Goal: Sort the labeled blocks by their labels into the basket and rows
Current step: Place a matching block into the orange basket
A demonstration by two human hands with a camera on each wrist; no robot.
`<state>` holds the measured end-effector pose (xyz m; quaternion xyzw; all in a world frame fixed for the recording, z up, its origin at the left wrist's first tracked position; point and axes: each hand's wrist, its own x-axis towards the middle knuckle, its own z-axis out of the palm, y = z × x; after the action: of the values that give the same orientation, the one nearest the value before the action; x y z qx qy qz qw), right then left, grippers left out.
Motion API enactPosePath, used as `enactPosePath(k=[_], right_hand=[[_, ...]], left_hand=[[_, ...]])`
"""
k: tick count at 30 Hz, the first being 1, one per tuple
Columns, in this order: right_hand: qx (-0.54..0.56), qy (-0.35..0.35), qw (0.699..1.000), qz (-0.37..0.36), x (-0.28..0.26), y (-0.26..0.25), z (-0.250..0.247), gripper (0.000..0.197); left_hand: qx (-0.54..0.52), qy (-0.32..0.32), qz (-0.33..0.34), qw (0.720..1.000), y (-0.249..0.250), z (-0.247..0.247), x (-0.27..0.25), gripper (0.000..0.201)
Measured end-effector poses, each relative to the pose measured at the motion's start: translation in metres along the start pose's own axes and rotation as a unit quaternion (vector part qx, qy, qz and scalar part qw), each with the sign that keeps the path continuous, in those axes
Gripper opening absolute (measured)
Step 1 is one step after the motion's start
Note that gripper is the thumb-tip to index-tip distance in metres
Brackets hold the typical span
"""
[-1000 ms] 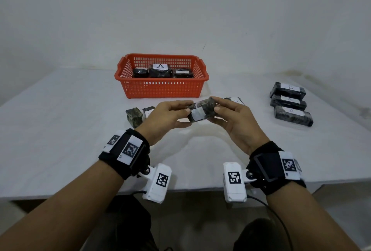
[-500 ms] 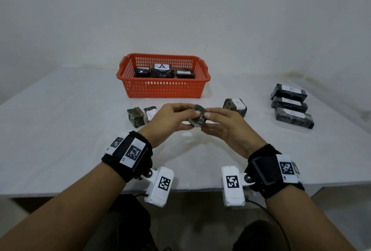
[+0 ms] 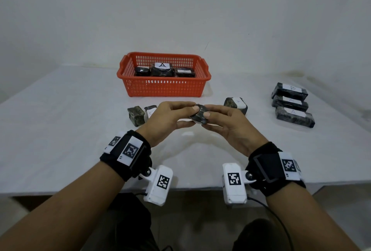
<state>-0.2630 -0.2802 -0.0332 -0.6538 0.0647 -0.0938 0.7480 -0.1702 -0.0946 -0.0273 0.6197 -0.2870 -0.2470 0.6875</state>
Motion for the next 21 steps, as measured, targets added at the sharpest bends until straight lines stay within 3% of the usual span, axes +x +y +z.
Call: enactPosePath(k=[3, 9, 15, 21], right_hand=[[-0.015, 0.000, 1.000, 0.006, 0.0004, 0.0015, -0.0013, 0.065], [-0.072, -0.002, 0.997, -0.027, -0.0035, -0.0019, -0.0058, 0.043], [-0.049, -0.007, 0.999, 0.002, -0.0051, -0.0036, -0.0019, 0.063], [-0.105, 0.005, 0.994, -0.025, -0.0085, -0.0034, -0.0039, 0.050]], left_hand=[[-0.020, -0.002, -0.007, 1.000, -0.0034, 0.0002, 0.0007, 0.030], [-0.045, -0.042, -0.021, 0.998, -0.0006, 0.0002, -0.0004, 0.042], [-0.073, -0.008, -0.021, 0.997, -0.0018, -0.0014, 0.0010, 0.064], [-0.057, -0.039, -0.022, 0.997, -0.0026, -0.0034, -0.0004, 0.060]])
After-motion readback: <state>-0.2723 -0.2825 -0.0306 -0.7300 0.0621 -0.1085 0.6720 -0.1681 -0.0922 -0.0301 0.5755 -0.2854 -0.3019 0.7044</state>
